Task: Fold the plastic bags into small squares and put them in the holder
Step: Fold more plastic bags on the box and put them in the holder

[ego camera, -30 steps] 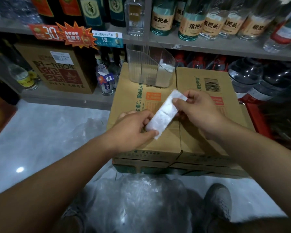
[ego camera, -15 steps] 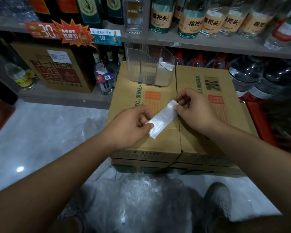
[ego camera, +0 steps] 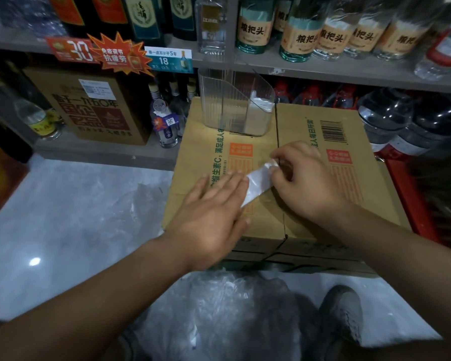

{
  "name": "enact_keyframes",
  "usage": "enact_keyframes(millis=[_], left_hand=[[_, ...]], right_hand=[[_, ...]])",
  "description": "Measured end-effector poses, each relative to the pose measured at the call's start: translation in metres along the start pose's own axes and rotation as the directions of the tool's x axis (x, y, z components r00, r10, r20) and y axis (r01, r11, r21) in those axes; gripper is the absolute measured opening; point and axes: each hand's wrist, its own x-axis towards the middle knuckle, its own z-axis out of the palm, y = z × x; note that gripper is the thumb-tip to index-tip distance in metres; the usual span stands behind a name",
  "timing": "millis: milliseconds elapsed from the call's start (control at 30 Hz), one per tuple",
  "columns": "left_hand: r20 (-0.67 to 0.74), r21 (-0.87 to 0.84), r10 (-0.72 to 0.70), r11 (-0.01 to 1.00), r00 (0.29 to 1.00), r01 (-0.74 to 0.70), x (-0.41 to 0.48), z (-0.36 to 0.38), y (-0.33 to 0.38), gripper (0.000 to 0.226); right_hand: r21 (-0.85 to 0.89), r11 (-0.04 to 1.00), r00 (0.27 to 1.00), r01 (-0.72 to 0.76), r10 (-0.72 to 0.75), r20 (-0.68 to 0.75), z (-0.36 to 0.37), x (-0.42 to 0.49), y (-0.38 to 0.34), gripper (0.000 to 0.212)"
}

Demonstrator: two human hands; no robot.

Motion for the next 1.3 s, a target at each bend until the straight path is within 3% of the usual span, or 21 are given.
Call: enact_keyframes(millis=[133, 267, 467, 633, 800, 900, 967, 1133, 1300], left_hand=[[0.104, 0.128, -0.007, 0.992, 0.995, -0.007, -0.005, 0.009, -0.002, 0.087], [0.093, 0.167, -0.014, 0.986, 0.996, -0.002, -0.004, 0.01, 0.001, 0.091], [-0.03, -0.139, -0.002, 0.99, 1.0, -0.003, -0.001, -0.005, -0.006, 0.084], [-0.068, -0.227, 0.017, 0.973, 0.998, -0.032, 0.0, -0.014, -0.022, 0.043], [-0.124, -0.277, 0.02, 0.959, 0.992, -0.054, -0.002, -0.011, -0.025, 0.023], [-0.149, -0.276, 0.022, 0.959, 0.989, -0.063, -0.003, -0.01, -0.024, 0.017], [-0.169, -0.267, 0.025, 0.961, 0.985, -0.07, -0.004, -0.009, -0.023, 0.014], [-0.208, -0.233, 0.036, 0.969, 0.978, -0.085, -0.006, -0.005, -0.021, 0.008], [-0.127, -0.258, 0.063, 0.961, 0.99, -0.095, -0.001, -0.012, -0.027, 0.011]], right_hand=[[-0.117, 0.971, 0.978, 0.209, -0.207, 0.033, 0.009, -0.016, -0.003, 0.029], [-0.151, 0.973, 0.983, 0.173, -0.161, 0.089, 0.013, -0.016, 0.006, 0.019], [-0.112, 0.988, 0.989, 0.109, -0.097, 0.112, 0.006, -0.009, 0.008, 0.021], [-0.083, 0.986, 0.978, 0.142, -0.127, 0.165, -0.001, -0.009, 0.01, 0.023], [-0.036, 0.985, 0.977, 0.171, -0.164, 0.138, -0.008, -0.016, 0.003, 0.025], [0.031, 0.958, 0.942, 0.284, -0.285, 0.175, -0.012, -0.025, -0.008, 0.015], [0.072, 0.942, 0.904, 0.329, -0.336, 0.264, -0.01, -0.033, -0.013, 0.024], [0.088, 0.941, 0.876, 0.327, -0.337, 0.345, -0.005, -0.042, -0.013, 0.042], [0.087, 0.941, 0.88, 0.326, -0.335, 0.335, -0.005, -0.039, -0.012, 0.046]])
